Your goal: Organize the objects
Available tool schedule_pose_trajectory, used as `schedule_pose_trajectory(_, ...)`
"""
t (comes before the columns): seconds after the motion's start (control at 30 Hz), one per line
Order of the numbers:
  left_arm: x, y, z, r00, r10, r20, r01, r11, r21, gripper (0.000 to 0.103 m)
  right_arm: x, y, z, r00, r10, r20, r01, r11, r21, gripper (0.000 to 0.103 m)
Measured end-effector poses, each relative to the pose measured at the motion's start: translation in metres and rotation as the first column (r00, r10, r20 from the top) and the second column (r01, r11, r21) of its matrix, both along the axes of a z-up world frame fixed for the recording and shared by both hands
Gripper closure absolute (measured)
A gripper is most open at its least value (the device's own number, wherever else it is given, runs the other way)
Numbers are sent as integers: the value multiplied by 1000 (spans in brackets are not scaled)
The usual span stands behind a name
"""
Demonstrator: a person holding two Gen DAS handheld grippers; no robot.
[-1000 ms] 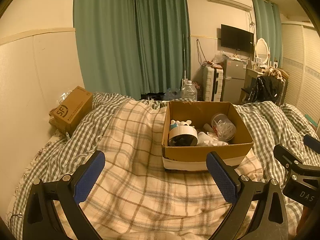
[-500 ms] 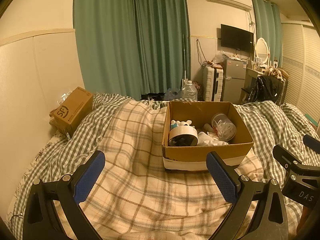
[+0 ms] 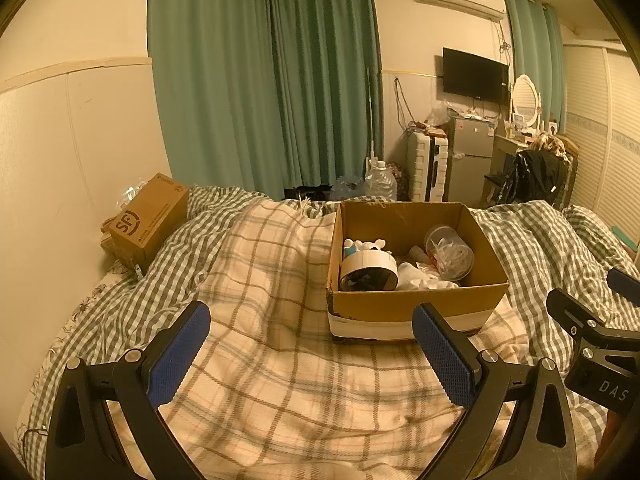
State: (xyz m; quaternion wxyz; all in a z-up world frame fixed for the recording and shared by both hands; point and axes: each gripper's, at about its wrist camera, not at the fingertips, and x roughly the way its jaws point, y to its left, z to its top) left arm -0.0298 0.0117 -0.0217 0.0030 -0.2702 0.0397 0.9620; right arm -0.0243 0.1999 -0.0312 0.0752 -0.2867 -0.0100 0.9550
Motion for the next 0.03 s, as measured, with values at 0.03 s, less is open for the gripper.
schedule_pose_trajectory(0.03, -1, 1, 0, 1000, 0, 0, 0, 1000, -1, 0, 0, 0, 0, 1000, 0, 0, 0, 1000, 0, 0)
